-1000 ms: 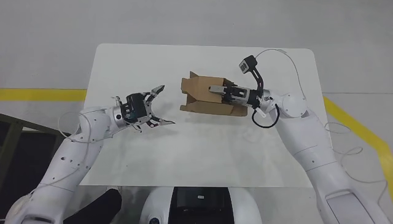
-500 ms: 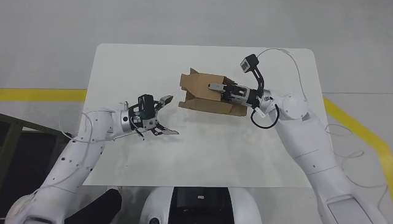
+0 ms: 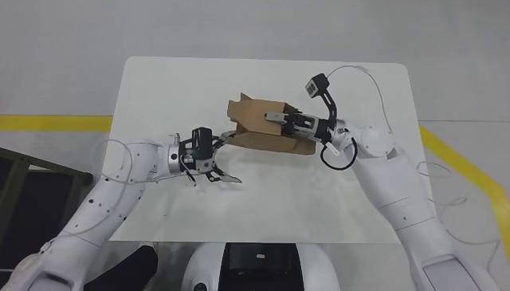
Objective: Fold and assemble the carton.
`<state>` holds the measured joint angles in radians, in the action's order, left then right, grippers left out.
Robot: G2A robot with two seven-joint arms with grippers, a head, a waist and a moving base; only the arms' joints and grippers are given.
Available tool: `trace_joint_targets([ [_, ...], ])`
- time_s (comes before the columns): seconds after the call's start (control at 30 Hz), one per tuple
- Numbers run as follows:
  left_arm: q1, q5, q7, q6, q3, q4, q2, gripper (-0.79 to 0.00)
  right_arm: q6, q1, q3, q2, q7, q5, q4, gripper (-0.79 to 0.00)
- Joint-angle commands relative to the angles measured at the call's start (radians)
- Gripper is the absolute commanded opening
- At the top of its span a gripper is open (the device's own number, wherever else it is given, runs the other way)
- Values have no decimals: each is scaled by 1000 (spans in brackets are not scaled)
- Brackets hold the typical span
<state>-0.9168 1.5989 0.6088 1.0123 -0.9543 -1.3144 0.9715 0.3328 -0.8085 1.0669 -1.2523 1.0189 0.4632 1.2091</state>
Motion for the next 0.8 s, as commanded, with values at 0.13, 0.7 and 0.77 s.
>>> trace_joint_targets([
  [0.13, 24, -13, 36, 0, 45, -7, -20, 0, 5, 2, -9, -2, 17, -2, -1, -785],
  [0.7, 85, -73, 60, 0, 130, -5, -52, 0, 17, 5, -36, -7, 78, -5, 4, -785],
  [0.77, 88, -76, 61, 0, 134, -5, -54, 0, 17, 4, -38, -7, 86, 0, 6, -785],
])
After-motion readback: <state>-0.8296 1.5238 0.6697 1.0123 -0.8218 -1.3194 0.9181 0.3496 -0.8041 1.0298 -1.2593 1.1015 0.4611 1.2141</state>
